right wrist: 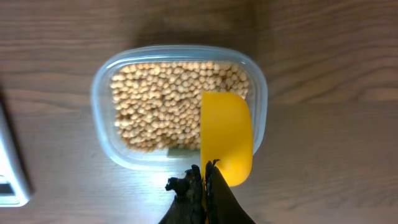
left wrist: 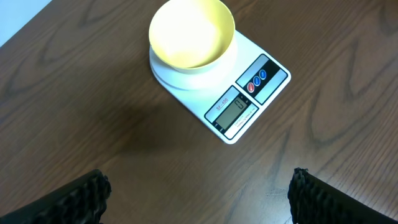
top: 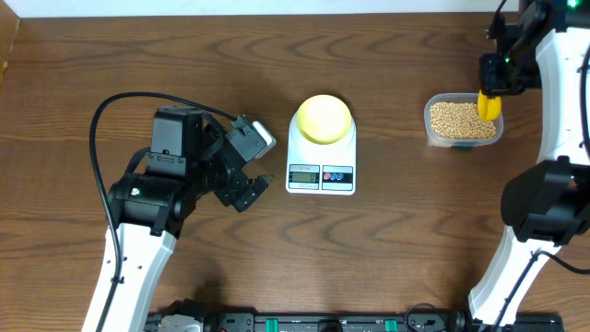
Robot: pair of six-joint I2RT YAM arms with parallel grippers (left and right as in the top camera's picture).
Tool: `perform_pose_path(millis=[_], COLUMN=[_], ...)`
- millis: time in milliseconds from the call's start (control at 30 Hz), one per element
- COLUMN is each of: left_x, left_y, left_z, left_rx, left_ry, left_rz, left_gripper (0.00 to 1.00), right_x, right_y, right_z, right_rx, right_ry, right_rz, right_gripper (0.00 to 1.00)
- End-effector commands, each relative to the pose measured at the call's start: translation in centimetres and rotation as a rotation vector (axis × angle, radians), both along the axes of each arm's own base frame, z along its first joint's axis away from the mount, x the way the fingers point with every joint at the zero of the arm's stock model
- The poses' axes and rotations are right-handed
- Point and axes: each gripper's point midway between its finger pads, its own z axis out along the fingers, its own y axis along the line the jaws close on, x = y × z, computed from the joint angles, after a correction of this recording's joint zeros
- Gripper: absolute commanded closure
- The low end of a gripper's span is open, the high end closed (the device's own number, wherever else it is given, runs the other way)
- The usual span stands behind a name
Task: Scoop item into bowl and weigh 50g on scale
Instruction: 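Lower the scoop into the soybeans with the right gripper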
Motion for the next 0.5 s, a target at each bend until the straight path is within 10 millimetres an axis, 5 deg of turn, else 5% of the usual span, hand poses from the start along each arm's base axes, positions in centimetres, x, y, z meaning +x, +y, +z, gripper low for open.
perform_pose_path(millis=[0,467], left_x=[-0.2,-0.2], left_y=[0.1,0.1], left_z=[0.0,0.0], left_rx=[-0.005,-0.005], left_ry=[-0.003,-0.003], left_rz=[-0.005,-0.005], left_gripper=[0.06,0.06], right_x=[0.0,-0.1], right_y=[-0.7,-0.2], right_z=[-1.9,-6.4], right_rx=[-0.057,-0.015], right_ry=[0.032,0.063], right_rz=[0.038,0.031], right_gripper=[0.99,0.99])
